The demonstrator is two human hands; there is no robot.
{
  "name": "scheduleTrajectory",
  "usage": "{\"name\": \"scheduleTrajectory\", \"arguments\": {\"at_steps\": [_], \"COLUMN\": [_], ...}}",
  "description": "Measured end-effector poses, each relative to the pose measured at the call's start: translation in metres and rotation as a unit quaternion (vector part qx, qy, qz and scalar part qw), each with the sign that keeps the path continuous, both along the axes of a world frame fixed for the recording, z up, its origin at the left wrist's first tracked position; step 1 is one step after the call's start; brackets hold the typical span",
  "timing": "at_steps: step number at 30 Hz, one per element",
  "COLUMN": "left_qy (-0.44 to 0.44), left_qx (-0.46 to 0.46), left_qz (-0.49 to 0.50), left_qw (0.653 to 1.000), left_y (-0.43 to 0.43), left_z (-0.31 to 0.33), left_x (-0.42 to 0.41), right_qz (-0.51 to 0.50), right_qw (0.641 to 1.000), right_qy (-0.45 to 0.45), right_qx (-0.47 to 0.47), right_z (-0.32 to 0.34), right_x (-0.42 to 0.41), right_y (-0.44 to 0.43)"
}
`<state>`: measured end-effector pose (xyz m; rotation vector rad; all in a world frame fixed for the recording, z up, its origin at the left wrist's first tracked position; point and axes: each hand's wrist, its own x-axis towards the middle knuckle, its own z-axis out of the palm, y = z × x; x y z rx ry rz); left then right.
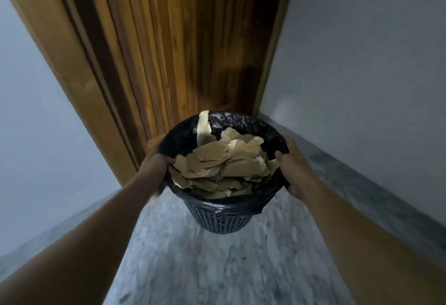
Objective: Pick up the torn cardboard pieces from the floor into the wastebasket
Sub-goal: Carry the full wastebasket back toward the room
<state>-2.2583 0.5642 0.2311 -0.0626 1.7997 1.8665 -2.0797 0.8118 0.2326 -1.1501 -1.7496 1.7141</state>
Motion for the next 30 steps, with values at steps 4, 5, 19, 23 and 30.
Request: {"name": "scheduleTrajectory", "arguments": {"at_steps": [4,5,19,23,30], "left_qy": [-0.024,-0.019,0.045,0.043,0.029], "left_qx": [-0.072,-0.072,0.054,0.064,0.08], "left_qz": [-0.067,-0.095,-0.358,-0.428,-0.575], "left_qw": [0.995,0.993,0.931,0.9,0.814], "left_y": [0.07,0.09,0.355,0.421,0.525], "left_z": [0.123,0.151,0.379,0.402,0.422], "left_x": [0.035,0.045,0.247,0.322,0.454], "right_qz": [-0.029,-0.035,-0.196,-0.278,-0.435], "right_qw": [0.999,0.999,0.979,0.959,0.9], "right_qy": [0.005,0.012,0.022,0.01,0.02], "right_qx": [0.012,0.011,0.053,0.053,0.01], "right_z": [0.11,0.137,0.384,0.404,0.418], "right_x": [0.064,0.082,0.367,0.453,0.583], "right_y": [0.054,0.067,0.202,0.222,0.242]}}
